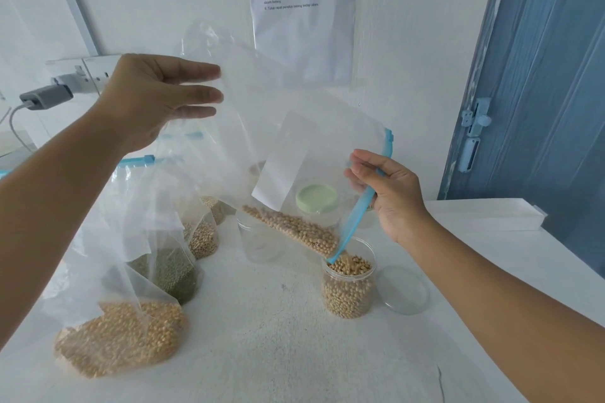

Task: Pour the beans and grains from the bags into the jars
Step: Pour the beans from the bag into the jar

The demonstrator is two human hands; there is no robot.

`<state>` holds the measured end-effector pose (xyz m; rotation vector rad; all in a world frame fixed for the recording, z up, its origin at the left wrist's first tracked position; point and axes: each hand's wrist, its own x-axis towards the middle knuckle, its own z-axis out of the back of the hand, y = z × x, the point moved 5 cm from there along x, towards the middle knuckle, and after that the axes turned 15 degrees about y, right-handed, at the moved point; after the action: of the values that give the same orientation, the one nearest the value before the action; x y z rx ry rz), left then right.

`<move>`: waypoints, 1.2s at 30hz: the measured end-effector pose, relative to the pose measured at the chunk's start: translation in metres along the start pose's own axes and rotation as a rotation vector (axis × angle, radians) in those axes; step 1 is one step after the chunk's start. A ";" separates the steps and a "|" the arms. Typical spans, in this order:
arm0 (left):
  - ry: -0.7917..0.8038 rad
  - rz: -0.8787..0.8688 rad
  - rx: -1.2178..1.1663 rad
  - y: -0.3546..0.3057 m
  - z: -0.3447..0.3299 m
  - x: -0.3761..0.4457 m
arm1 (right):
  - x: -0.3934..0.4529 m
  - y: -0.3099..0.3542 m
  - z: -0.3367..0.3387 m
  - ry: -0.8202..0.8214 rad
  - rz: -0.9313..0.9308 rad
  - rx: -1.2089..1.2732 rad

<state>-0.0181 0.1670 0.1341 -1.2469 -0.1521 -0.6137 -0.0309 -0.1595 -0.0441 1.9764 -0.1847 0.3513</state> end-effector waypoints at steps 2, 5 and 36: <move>0.003 -0.001 -0.002 -0.001 -0.001 0.000 | 0.000 0.002 0.001 -0.011 0.015 0.013; 0.006 -0.011 0.004 -0.003 -0.002 0.001 | 0.001 0.003 0.001 -0.010 0.025 0.022; -0.044 0.087 0.130 0.029 0.007 -0.025 | -0.003 -0.021 -0.017 0.168 -0.072 -0.109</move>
<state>-0.0222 0.1873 0.1009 -1.1355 -0.1711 -0.4935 -0.0304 -0.1353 -0.0560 1.8315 -0.0245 0.4486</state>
